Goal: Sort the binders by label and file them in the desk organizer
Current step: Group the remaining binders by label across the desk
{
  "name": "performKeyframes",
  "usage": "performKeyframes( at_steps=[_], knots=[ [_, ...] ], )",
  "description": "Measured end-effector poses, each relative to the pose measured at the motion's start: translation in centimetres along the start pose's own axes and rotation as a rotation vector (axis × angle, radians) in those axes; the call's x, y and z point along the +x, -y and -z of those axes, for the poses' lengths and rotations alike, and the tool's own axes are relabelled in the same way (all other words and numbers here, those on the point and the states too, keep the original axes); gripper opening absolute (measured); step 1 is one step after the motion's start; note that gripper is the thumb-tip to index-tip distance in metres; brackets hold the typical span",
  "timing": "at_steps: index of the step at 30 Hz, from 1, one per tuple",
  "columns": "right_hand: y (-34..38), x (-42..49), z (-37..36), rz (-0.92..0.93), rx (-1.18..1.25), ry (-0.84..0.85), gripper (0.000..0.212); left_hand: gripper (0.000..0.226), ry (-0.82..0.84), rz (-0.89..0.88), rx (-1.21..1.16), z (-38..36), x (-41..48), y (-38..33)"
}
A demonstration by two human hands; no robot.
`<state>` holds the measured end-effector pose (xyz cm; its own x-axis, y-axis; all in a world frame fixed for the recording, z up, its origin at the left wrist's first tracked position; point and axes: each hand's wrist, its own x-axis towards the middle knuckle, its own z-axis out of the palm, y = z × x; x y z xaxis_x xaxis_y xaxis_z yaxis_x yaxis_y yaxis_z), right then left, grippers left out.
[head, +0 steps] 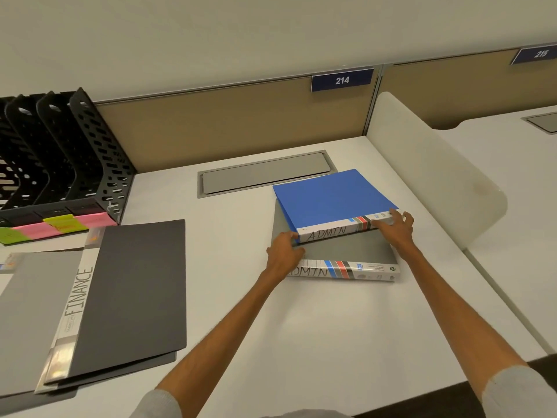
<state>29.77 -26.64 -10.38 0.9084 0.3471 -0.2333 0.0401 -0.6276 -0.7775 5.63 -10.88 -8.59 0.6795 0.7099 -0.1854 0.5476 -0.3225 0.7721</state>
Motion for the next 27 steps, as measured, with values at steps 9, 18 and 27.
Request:
performKeyframes(
  at_steps=[9, 18, 27],
  knots=[
    [1.6, -0.1, 0.3, -0.071, 0.07, -0.167, 0.053, 0.045, -0.334, -0.207, -0.309, 2.6, 0.1, -2.2],
    [6.0, -1.8, -1.2, -0.073, 0.108, -0.043, 0.039, 0.061, -0.358, -0.35, -0.629, 7.6, 0.9, -7.5],
    [8.6, -5.7, -4.5, -0.292, 0.757, 0.462, 0.023, 0.093, -0.469, -0.569, -0.588, 11.3, 1.6, -11.6]
  ],
)
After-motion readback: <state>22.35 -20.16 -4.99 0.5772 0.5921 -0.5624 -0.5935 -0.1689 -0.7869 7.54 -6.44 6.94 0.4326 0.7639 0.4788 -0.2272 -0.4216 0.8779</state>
